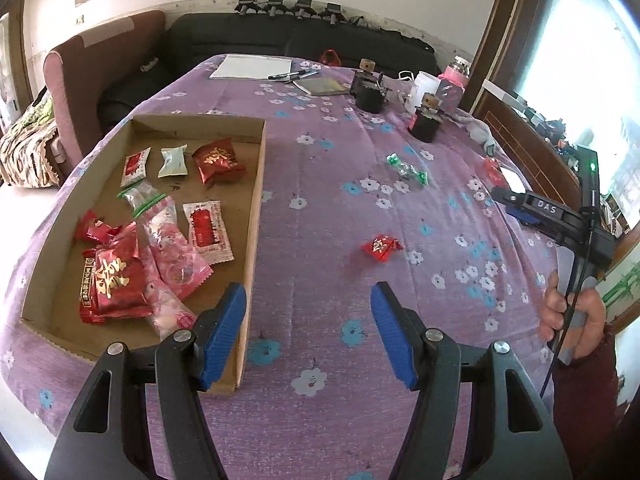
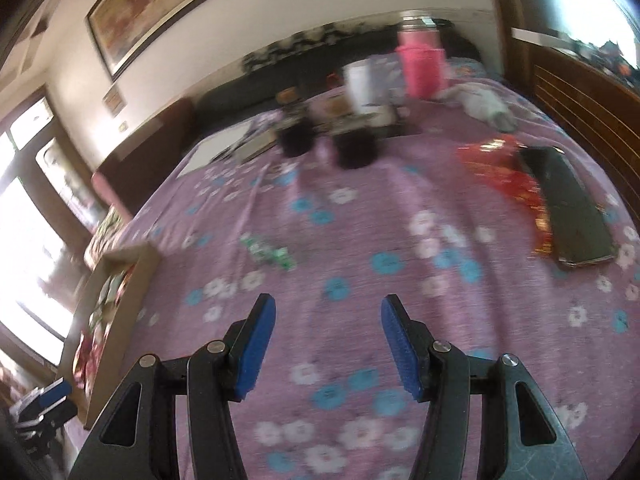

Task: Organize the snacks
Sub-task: 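Move both tools back toward the last snacks on the tablecloth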

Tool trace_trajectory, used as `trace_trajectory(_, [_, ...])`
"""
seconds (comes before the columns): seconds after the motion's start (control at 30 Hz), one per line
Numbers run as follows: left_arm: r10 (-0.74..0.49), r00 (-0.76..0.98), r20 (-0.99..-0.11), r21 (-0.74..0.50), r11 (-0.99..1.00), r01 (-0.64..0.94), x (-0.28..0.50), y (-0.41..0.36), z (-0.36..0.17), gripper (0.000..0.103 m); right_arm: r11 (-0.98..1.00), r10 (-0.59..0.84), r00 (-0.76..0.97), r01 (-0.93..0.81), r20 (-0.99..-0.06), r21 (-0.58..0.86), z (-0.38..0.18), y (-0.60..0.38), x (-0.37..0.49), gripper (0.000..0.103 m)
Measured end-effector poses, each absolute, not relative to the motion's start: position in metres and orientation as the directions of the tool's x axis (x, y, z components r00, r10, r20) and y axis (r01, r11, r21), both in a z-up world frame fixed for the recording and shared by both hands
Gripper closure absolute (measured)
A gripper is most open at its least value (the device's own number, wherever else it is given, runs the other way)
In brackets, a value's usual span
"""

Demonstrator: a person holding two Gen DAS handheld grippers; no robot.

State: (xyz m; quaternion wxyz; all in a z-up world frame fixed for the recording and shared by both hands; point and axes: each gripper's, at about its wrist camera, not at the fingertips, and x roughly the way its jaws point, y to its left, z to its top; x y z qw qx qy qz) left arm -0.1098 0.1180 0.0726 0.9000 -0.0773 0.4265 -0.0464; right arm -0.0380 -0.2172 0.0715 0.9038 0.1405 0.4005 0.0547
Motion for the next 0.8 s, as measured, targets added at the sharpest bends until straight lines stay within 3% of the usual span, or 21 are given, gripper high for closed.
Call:
trace_trajectory(0.33, [-0.237,0.592,-0.770,-0.242,0.968,0.072,-0.101,0.099,0.065,0.039,0.940,0.142,0.666,0.141,-0.732,0.311,0.064,-0.276,-0.037,0.043])
trace_trajectory(0.63, [-0.273,0.571,-0.774,-0.270,0.958,0.093,-0.098,0.093,0.065,0.039,0.958,0.270,0.577,-0.084,-0.771,0.273,0.050,-0.185,0.021,0.044])
trace_trajectory(0.8, [-0.259,0.582,-0.771,-0.285,0.957,0.048,-0.099,0.115,0.067,0.039,0.975,0.216,0.561,-0.163,-0.799,0.149,0.043,-0.128,0.060,0.046])
